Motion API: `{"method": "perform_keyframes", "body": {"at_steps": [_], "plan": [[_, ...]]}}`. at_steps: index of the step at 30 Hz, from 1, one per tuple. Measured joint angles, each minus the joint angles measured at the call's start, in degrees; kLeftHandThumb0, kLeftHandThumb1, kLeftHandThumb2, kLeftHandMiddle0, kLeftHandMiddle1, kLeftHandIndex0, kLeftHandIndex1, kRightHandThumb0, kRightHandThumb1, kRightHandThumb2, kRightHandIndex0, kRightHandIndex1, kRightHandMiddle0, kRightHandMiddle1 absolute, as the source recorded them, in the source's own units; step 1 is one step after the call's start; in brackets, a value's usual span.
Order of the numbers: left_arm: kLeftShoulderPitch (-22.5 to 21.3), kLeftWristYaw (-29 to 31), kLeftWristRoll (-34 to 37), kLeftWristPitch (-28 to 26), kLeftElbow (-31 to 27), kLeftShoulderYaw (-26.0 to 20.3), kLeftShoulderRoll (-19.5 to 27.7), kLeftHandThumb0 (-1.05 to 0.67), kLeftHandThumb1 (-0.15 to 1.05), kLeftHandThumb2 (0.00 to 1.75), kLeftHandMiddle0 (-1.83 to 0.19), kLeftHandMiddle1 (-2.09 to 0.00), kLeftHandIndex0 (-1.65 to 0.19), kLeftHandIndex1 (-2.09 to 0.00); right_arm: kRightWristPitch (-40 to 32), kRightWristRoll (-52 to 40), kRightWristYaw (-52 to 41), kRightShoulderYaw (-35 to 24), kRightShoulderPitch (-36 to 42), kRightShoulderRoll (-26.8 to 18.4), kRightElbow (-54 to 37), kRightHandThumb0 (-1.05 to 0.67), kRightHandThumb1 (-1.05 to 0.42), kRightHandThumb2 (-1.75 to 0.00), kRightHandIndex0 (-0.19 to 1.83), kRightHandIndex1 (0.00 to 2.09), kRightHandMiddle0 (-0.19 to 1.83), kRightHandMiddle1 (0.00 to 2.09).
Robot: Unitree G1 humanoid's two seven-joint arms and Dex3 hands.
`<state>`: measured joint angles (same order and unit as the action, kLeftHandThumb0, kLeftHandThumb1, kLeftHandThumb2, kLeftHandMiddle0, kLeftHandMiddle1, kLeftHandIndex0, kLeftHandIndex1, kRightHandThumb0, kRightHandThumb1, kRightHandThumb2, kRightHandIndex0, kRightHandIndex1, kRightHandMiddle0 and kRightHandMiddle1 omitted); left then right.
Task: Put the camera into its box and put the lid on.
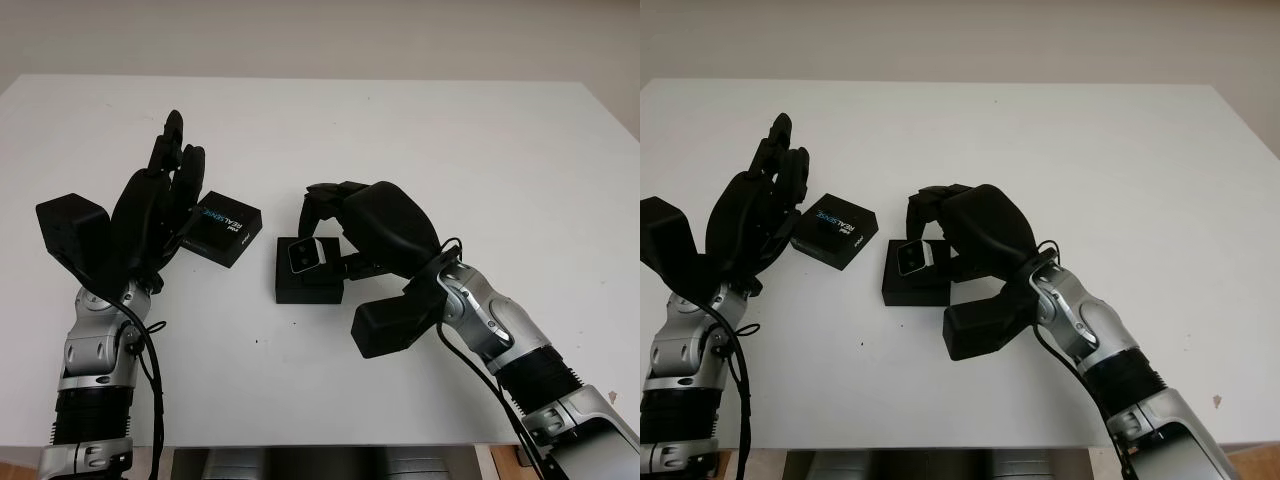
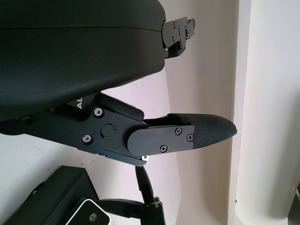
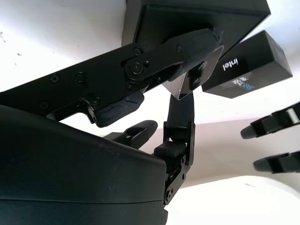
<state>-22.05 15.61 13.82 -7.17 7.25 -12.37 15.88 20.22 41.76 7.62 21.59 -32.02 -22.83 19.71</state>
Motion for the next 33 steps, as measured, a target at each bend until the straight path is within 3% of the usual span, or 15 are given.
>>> {"method": "perform_keyframes", "body": {"at_steps": [33], "plan": [[0.0,-0.2,-0.4,0.0,0.0,0.0,0.2,-0.77,1.05,0.48,0.19,0.00,0.19,0.00,-7.2,-7.2,-7.5,-3.0,4.8,2.8,-4.6,-0.44,-0.95,-0.05,0.52,0.07,0.49,1.64]]}}
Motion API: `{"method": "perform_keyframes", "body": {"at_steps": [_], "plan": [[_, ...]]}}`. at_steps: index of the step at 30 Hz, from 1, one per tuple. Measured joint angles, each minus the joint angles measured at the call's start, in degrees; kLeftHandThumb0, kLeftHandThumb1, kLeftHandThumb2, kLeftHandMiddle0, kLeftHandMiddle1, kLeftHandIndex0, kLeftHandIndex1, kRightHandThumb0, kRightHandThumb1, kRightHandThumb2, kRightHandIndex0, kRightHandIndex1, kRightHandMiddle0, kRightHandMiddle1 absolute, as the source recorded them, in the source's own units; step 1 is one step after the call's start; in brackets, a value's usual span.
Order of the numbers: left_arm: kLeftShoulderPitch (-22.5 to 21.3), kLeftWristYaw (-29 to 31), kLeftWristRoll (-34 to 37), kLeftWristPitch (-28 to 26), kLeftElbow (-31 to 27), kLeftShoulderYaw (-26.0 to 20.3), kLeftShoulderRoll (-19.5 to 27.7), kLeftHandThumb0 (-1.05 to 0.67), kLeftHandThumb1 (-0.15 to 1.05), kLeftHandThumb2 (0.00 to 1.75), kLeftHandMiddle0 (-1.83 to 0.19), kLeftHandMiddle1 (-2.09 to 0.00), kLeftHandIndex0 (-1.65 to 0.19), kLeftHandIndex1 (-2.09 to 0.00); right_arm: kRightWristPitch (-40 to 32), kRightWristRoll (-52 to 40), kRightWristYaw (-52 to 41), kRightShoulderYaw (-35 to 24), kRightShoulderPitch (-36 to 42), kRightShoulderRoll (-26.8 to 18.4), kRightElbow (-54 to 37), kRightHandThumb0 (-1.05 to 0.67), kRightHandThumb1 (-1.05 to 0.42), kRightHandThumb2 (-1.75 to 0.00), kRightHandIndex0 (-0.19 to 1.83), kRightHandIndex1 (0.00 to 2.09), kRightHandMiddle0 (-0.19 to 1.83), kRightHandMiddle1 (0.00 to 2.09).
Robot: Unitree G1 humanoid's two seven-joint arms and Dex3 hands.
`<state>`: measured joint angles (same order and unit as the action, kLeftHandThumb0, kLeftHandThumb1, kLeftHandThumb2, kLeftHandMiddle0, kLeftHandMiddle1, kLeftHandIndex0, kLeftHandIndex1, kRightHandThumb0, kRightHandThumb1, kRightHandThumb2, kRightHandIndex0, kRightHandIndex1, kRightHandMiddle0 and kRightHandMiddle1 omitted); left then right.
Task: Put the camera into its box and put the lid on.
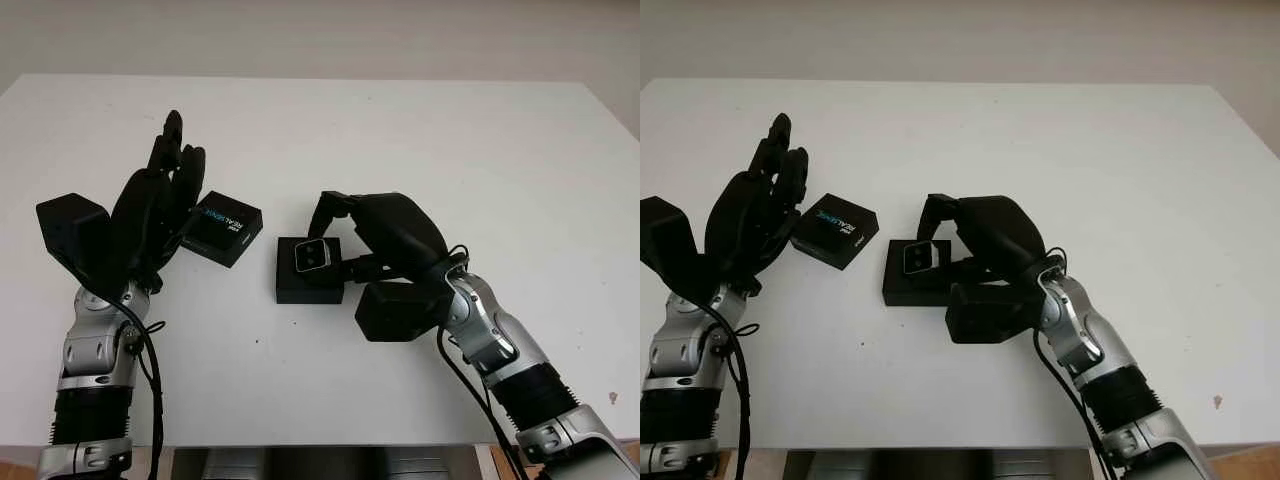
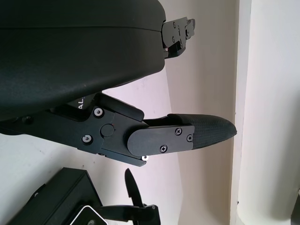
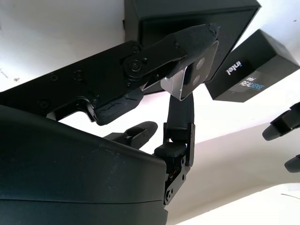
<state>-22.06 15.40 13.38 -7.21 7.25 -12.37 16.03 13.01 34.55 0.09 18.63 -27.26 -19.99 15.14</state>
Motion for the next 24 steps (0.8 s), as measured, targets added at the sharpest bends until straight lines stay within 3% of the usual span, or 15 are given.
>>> {"method": "perform_keyframes", "body": {"at_steps": [24], "plan": [[0.0,0.4,0.3,0.1,0.0,0.0,0.0,-0.76,1.05,0.48,0.19,0.00,0.19,0.00,-3.9,-3.8,-2.5,-1.5,0.9,2.4,-0.6,-0.44,-0.96,-0.06,0.51,0.06,0.44,1.71]]}}
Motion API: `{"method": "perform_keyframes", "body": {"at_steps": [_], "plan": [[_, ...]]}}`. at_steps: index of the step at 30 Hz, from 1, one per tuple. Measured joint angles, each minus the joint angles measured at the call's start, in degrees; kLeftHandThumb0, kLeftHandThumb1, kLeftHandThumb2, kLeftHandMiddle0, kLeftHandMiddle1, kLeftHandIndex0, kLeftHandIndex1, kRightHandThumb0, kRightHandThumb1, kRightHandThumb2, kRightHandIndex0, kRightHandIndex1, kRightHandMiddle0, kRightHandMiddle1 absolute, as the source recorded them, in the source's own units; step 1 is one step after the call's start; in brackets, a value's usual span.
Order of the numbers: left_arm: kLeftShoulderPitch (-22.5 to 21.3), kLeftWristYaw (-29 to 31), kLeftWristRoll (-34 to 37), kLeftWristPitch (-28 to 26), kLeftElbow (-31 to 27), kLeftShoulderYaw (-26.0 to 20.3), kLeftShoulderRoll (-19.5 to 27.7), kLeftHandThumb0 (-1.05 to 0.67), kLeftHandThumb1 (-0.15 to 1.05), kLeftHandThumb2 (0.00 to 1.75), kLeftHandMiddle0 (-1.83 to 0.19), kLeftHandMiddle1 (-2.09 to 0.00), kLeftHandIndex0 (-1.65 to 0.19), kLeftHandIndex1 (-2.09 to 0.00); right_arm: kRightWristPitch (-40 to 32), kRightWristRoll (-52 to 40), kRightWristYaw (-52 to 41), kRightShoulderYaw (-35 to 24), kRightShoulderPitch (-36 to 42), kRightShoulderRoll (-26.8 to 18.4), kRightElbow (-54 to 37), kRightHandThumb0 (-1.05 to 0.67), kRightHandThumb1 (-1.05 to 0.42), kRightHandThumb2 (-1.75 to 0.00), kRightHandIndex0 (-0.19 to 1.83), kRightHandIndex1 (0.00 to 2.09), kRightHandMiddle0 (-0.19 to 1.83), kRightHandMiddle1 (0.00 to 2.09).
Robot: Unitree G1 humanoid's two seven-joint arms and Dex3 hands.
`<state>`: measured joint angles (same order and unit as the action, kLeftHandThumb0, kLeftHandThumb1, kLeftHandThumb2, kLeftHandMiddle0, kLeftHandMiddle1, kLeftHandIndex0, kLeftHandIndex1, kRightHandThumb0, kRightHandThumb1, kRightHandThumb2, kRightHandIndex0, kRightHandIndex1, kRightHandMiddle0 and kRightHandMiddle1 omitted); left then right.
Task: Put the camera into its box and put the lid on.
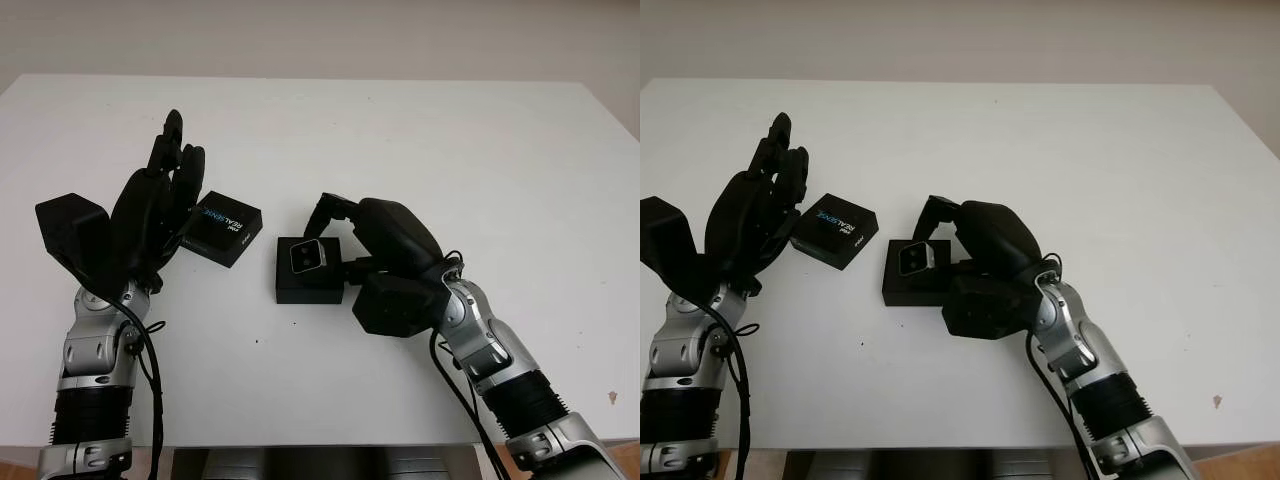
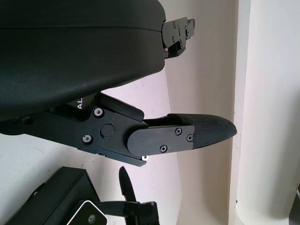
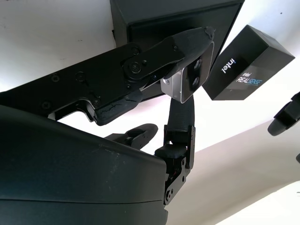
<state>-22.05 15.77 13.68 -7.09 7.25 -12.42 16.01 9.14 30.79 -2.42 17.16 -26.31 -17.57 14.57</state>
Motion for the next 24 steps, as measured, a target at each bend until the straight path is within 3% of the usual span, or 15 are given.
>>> {"method": "perform_keyframes", "body": {"at_steps": [24], "plan": [[0.0,0.0,-0.1,-0.1,0.0,-0.1,0.0,-0.77,1.05,0.48,0.19,0.00,0.19,0.00,-4.1,-0.4,-0.5,-0.3,1.9,0.9,-1.8,-0.43,-0.96,-0.05,0.49,0.05,0.43,1.72]]}}
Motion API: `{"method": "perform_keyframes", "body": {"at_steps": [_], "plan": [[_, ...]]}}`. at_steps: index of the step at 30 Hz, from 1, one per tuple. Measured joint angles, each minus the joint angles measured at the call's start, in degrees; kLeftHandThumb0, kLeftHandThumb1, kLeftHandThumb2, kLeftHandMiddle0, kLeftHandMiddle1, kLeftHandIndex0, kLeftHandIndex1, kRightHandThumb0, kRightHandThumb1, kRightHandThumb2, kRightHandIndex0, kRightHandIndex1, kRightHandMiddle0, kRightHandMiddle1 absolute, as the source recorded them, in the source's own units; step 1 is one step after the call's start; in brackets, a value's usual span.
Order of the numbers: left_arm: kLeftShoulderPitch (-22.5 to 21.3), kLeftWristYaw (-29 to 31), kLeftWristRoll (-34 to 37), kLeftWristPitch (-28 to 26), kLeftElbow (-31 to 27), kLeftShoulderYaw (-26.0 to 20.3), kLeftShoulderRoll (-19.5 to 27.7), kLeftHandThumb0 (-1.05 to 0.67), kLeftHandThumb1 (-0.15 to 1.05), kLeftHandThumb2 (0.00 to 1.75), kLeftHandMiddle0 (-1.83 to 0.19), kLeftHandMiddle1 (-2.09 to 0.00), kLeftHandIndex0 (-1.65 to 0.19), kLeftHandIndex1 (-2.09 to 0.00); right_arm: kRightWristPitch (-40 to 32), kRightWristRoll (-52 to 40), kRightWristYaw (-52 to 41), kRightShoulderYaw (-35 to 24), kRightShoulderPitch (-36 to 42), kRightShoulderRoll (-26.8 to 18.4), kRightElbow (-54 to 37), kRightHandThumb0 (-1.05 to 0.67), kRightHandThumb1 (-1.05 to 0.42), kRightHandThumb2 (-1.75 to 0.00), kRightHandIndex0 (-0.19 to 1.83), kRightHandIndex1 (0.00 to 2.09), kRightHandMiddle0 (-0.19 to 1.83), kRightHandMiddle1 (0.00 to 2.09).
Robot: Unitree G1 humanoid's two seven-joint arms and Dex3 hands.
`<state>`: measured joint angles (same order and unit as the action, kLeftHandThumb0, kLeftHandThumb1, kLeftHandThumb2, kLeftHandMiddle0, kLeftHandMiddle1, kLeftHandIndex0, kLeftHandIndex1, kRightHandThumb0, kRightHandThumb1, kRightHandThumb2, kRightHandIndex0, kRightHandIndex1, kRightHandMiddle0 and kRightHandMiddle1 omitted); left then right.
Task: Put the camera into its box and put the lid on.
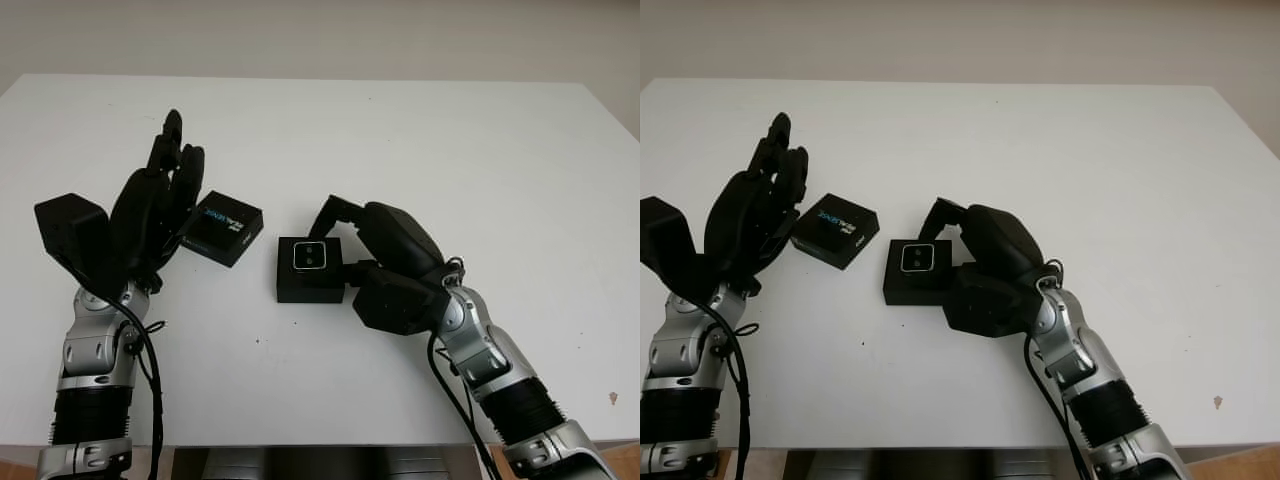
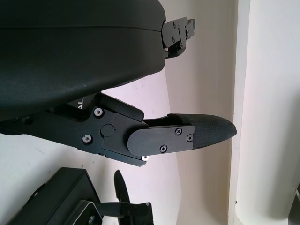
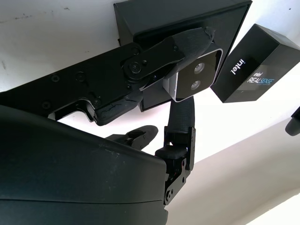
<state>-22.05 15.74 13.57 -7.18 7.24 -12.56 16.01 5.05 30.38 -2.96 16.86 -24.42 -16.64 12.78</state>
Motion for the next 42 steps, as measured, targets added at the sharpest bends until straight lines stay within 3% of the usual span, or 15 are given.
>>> {"method": "perform_keyframes", "body": {"at_steps": [3,5,7,8,10,13,20,29,32,34,37,42], "plan": [[0.0,-0.2,0.0,-0.2,-0.1,0.0,0.0,-0.77,1.05,0.48,0.19,0.00,0.19,0.00,-0.6,0.1,-0.5,0.0,0.1,0.0,-0.5,-0.43,-0.96,-0.05,0.49,0.05,0.42,1.71],[0.0,-0.2,0.0,-0.5,-0.1,0.0,0.0,-0.77,1.05,0.48,0.19,0.00,0.19,0.00,-1.0,0.6,-1.8,0.2,0.1,-0.3,-1.2,-0.52,-0.96,-0.05,0.40,0.02,0.23,1.53],[0.0,-0.1,-0.1,-0.6,-0.1,0.0,0.0,-0.78,1.05,0.48,0.19,0.00,0.19,0.00,-1.5,2.4,-4.4,0.9,0.0,-1.6,-2.6,-0.66,-0.96,-0.05,0.21,0.02,0.05,1.11],[0.0,-0.1,-0.1,-0.6,-0.1,0.0,0.0,-0.78,1.05,0.48,0.19,0.00,0.19,0.00,-1.8,3.0,-5.7,1.2,-0.2,-2.4,-3.4,-0.73,-0.94,-0.05,0.08,0.02,0.05,0.73],[0.0,-0.1,-0.2,-0.6,-0.1,0.0,0.0,-0.78,1.05,0.48,0.19,0.00,0.19,0.00,-2.3,3.7,-8.1,1.6,-0.5,-3.7,-4.9,-0.78,-0.92,-0.05,-0.08,0.01,0.03,0.34],[0.0,0.0,-0.2,-0.7,-0.1,0.0,0.0,-0.79,1.05,0.47,0.19,0.00,0.19,0.00,-2.4,3.9,-9.5,1.9,-0.4,-4.2,-5.9,-0.81,-0.90,-0.05,-0.17,0.00,-0.06,0.16],[0.0,0.0,-0.2,-1.0,-0.1,0.0,0.0,-0.78,1.05,0.49,0.19,0.00,0.19,0.00,-1.3,4.6,-9.2,2.0,-0.4,-4.6,-6.1,-0.85,-0.88,-0.05,-0.19,0.00,-0.19,0.06],[0.0,-0.3,-0.2,-1.0,-0.1,0.0,0.0,-0.77,1.05,0.47,0.19,0.00,0.19,0.00,1.6,1.8,-8.5,1.0,-0.4,-4.8,-4.3,-0.89,-0.88,-0.06,-0.19,0.00,-0.19,0.00],[0.0,0.0,-0.7,-0.5,-0.1,0.0,0.7,-0.77,1.05,0.50,0.19,0.00,0.19,0.00,1.5,-4.3,-8.2,-2.1,-0.3,-3.1,-4.2,-0.86,-1.02,-0.22,-0.19,0.00,-0.19,0.00],[-0.3,0.6,-1.7,0.5,-0.1,0.0,2.4,-0.77,1.05,0.50,0.19,0.00,0.19,0.00,1.0,-8.8,-6.8,-4.8,-0.3,-0.6,-4.2,-0.82,-1.04,-0.43,-0.19,0.00,-0.19,0.00],[-1.7,1.2,-2.3,1.9,0.2,-0.1,4.5,-0.80,1.05,0.45,0.19,0.00,0.19,0.00,-0.6,-12.5,-6.1,-7.2,-0.3,1.3,-4.2,-0.81,-1.05,-0.56,-0.19,0.00,-0.19,0.00],[-3.7,2.9,-6.7,3.2,1.9,0.8,9.5,-0.85,1.05,0.45,0.19,0.00,0.19,0.00,-4.7,-17.2,-6.2,-10.1,-0.3,3.3,-4.4,-0.78,-1.05,-0.63,-0.19,0.00,-0.19,0.01]]}}
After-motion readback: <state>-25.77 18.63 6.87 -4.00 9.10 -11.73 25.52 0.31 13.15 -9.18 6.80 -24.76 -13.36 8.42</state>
